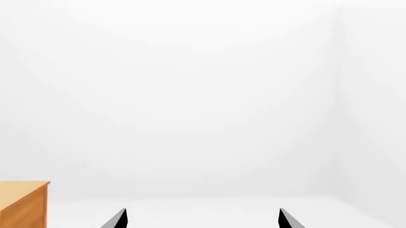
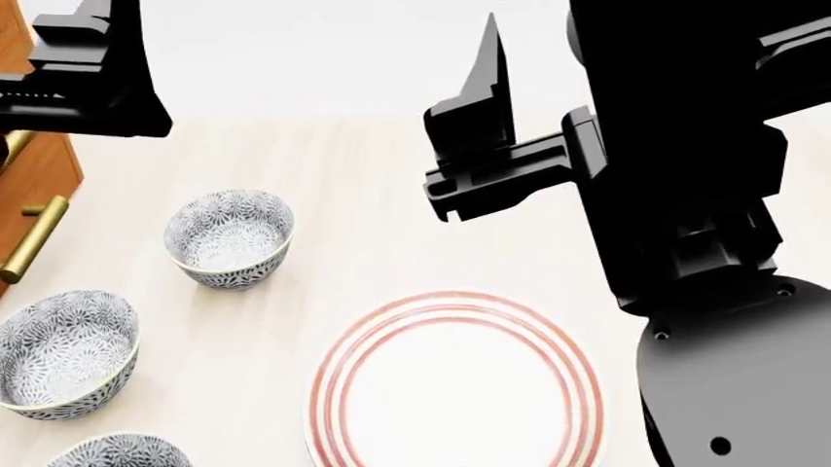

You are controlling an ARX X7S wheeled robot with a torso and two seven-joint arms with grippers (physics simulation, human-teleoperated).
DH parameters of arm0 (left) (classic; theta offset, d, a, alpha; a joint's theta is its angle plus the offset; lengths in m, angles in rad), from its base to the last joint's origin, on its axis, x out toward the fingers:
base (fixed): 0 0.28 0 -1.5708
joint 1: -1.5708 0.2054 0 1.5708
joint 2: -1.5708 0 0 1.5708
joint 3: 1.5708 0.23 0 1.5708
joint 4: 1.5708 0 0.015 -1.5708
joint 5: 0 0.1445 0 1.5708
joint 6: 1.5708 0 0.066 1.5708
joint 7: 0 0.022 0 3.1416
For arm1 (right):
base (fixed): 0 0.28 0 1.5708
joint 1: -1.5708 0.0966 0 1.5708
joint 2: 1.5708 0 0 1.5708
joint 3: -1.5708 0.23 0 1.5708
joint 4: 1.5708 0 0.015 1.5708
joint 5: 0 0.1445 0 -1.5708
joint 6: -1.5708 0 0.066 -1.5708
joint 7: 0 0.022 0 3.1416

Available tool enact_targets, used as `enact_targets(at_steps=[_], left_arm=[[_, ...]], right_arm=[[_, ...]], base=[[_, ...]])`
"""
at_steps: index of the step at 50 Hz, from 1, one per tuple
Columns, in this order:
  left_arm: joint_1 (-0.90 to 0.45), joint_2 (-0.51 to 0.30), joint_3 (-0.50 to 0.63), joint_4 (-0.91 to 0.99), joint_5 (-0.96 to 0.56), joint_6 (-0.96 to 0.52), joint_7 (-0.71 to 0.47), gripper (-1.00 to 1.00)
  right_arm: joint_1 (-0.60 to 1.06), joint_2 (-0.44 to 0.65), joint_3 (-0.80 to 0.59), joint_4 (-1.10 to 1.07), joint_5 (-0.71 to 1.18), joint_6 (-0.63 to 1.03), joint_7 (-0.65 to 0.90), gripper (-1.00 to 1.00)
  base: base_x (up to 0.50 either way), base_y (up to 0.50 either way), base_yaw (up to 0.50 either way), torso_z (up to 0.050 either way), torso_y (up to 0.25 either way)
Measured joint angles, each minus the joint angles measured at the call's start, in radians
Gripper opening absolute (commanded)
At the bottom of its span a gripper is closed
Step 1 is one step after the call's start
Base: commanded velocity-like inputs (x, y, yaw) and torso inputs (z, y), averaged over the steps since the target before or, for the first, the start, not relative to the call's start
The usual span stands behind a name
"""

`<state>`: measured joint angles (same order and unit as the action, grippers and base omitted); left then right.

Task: Put the bowl at the front on the plate.

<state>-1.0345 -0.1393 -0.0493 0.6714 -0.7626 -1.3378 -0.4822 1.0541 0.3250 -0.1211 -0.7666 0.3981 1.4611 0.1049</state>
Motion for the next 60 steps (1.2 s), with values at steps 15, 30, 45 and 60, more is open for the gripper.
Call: enact_targets(at_steps=[15,30,45,60], left_arm=[[-0.024,0.055,-0.099,-0.076,-0.173,-0.154,-0.149,1.0],[-0.039,0.035,-0.117,-0.199,-0.47,-0.201,-0.417,1.0],[-0.015,-0.012,-0.068,-0.289,-0.669,-0.193,-0.595,1.0],[0.021,-0.051,-0.01,-0.361,-0.798,-0.174,-0.703,1.0]], right_arm=[[-0.008,0.009,0.004,-0.007,0.006,-0.011,0.001,1.0],[-0.023,0.017,0.012,-0.011,0.011,-0.025,0.005,1.0],[-0.03,0.02,0.011,-0.007,0.016,-0.037,0.011,1.0],[-0.032,0.022,0.012,-0.009,0.022,-0.038,0.019,1.0]], base=[[0.0,0.0,0.0,0.0,0.0],[0.0,0.0,0.0,0.0,0.0],[0.0,0.0,0.0,0.0,0.0],[0.0,0.0,0.0,0.0,0.0]])
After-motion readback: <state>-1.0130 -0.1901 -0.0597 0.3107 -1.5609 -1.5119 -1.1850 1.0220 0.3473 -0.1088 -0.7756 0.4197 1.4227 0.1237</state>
